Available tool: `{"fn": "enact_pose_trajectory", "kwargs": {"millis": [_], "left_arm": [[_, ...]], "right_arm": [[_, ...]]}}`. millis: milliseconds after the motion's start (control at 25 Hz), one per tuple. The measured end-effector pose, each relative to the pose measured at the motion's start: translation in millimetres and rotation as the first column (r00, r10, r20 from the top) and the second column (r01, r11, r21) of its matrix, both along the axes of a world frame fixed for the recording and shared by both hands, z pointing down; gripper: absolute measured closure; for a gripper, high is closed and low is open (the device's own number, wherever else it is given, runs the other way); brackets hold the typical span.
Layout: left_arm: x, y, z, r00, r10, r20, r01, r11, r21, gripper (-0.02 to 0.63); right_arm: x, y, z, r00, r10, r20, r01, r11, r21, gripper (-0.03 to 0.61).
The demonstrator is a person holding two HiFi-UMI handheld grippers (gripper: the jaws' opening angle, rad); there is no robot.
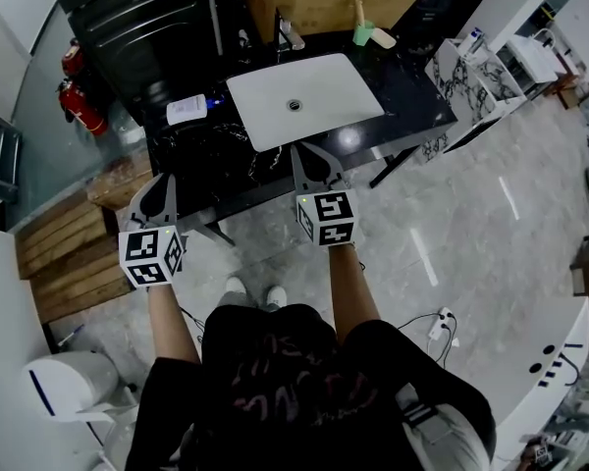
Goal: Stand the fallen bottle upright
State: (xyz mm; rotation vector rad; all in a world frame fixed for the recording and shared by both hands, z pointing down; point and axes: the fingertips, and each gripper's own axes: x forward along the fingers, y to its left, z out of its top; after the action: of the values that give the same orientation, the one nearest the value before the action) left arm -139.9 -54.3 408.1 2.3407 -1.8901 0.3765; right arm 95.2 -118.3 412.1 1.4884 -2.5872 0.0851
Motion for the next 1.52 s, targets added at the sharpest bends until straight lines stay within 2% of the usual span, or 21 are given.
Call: {"fn": "enact_pose_trajectory", "kwargs": {"millis": [480, 800, 1000, 1240, 1520], "left_arm": [[-16.1, -85.8, 9.0, 0.999, 0.042, -0.009, -0.042, 0.999, -0.006, 0.597], [-30.1, -153.3, 30.3, 0.992, 0.128, 0.001, -0.128, 0.99, -0.052, 0.597], [-32.0, -190.5, 45.0, 0.978, 0.205, 0.045, -0.201, 0.975, -0.092, 0.597], [-28.3, -226.7, 59.1, 0.959, 0.282, 0.018, -0.278, 0.954, -0.113, 0.597], [-29.5, -252.7, 70.2, 0.935, 0.353, 0.029, -0.346, 0.927, -0.144, 0.597]], "right_arm": [[-24.3, -77.8, 10.3, 1.0, 0.01, -0.007, -0.01, 1.0, -0.018, 0.565], [-42.0, -131.8, 23.6, 0.997, 0.07, -0.015, -0.07, 0.996, -0.051, 0.565], [-51.1, -156.0, 37.4, 0.994, 0.104, -0.037, -0.107, 0.991, -0.076, 0.565], [-55.3, -180.1, 50.1, 0.987, 0.153, -0.047, -0.157, 0.982, -0.101, 0.565], [-53.9, -194.4, 58.4, 0.977, 0.209, -0.04, -0.212, 0.97, -0.116, 0.565]]}}
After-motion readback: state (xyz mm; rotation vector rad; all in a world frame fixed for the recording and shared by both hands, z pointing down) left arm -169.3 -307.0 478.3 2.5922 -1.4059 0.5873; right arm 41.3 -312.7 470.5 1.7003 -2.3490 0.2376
